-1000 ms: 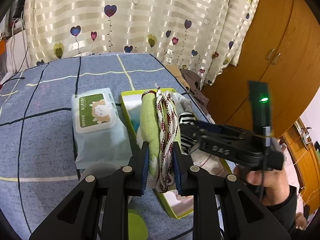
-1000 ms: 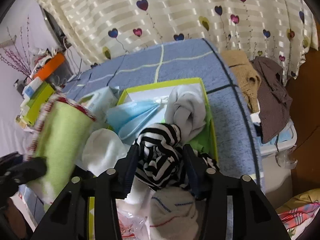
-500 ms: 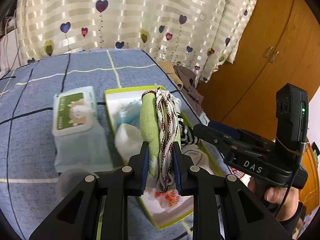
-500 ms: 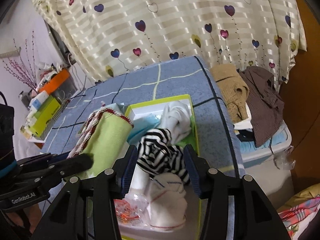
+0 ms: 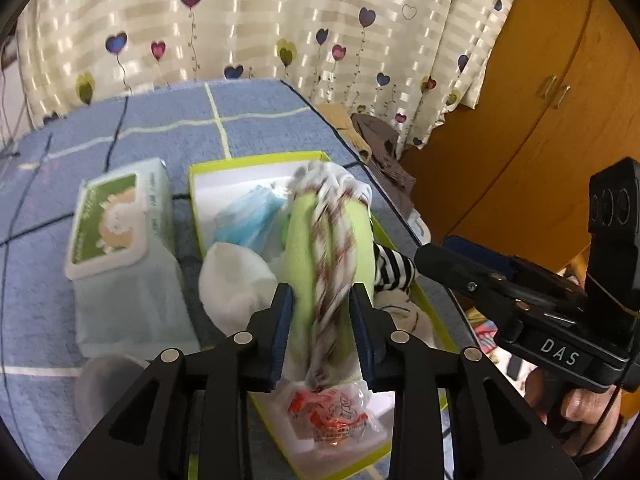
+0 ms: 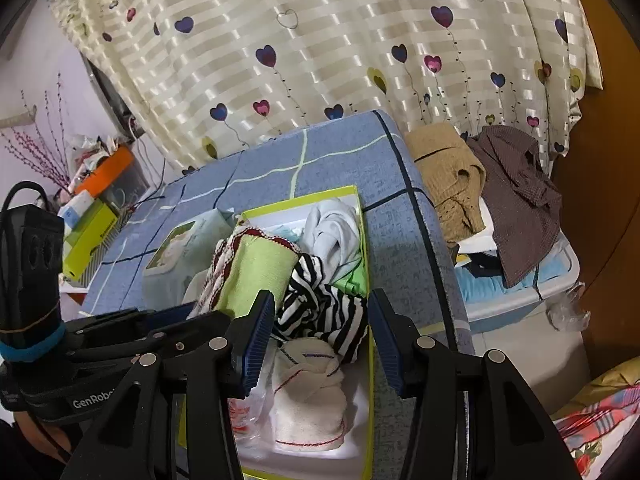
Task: Organize soft objects
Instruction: 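Lower the striped sock into the box and open the right tool while the left tool lowers the towel, then open the left tool to release the green towel into the box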
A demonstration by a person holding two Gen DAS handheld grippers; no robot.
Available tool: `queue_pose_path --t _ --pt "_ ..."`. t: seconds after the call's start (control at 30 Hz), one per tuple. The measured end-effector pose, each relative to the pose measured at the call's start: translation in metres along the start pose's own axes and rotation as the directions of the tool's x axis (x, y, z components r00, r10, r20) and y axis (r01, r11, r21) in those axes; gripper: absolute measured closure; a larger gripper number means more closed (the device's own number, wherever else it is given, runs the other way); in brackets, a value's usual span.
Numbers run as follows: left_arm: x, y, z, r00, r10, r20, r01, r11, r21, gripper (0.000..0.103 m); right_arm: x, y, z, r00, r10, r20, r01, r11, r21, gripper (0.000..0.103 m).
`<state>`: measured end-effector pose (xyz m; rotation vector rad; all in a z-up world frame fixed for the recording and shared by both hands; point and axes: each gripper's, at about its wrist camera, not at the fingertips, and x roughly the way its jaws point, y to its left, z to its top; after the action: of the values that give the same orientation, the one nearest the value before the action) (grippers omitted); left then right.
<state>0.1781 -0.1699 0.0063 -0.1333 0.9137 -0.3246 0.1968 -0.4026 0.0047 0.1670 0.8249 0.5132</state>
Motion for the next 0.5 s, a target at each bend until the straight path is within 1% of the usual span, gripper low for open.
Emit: queue_pose_path --t 0.03,0.07,0.1,0.13,0.23,0.33,0.5 --pt "-0.003 0.0 0.0 1.0 -0.001 0.011 0.001 1.0 0.006 0.071 0.0 0.002 0.0 1.0 0.002 0.001 -0.002 1.0 -0.005 0.055" --pt "-0.005 -0.001 0.0 1.0 -0.001 0.02 0.001 1.0 0.012 0.066 0.0 0.004 0.0 1.0 0.002 0.002 -0.002 1.0 -0.01 0.055" --pt "-0.007 0.0 0.0 1.0 -0.004 0.026 0.004 1.0 0.015 0.06 -0.001 0.007 0.0 1.0 0.003 0.004 -0.003 1.0 -0.015 0.055" --pt "-0.009 0.0 0.0 1.0 -0.01 0.03 0.009 1.0 0.014 0.051 -0.001 0.009 0.0 1.0 0.001 0.005 -0.001 1.0 -0.02 0.055" --pt "-0.015 0.004 -0.001 0.999 -0.009 0.034 0.008 1.0 0.004 0.05 -0.006 0.014 -0.002 1.0 -0.017 0.01 0.017 0.999 -0.034 0.054" --pt "-0.022 0.007 -0.002 0.999 -0.011 0.036 0.011 1.0 -0.011 0.05 -0.014 0.02 -0.004 0.999 -0.036 0.021 0.037 0.999 -0.039 0.05" --pt "-0.041 0.006 -0.009 0.998 -0.007 0.058 0.007 1.0 -0.003 0.05 -0.029 0.034 -0.009 0.997 -0.068 0.037 0.07 0.996 -0.061 0.049"
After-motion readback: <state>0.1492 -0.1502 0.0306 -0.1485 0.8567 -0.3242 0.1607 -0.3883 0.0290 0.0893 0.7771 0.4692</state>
